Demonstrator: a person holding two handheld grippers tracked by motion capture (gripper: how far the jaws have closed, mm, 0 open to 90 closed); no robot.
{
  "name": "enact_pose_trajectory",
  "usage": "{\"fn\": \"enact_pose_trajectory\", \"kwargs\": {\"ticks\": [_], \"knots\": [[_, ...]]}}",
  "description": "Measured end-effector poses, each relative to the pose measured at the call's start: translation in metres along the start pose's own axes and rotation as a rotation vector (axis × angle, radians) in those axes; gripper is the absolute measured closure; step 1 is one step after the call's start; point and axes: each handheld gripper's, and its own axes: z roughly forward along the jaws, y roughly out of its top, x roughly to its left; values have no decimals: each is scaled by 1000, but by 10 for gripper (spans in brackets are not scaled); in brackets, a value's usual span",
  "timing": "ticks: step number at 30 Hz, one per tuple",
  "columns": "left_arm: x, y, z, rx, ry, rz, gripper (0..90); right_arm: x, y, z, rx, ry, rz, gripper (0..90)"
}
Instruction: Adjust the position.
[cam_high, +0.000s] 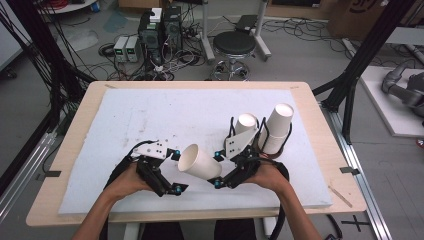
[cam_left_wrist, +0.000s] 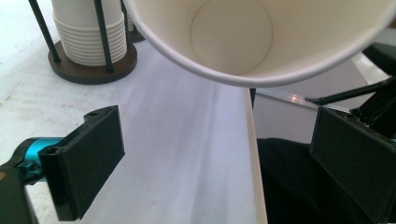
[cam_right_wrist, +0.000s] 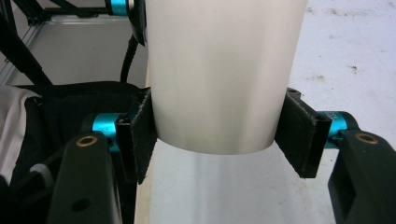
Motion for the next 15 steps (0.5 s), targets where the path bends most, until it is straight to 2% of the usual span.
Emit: {"fn": "enact_pose_trajectory", "kwargs": {"ticks": [6, 15], "knots": [[0, -4, -3, -45, 1, -15, 29, 0, -7, 2, -67, 8, 18, 360], [-3, -4, -2, -82, -1, -8, 29, 1, -12, 7, -115, 19, 21, 360]]}}
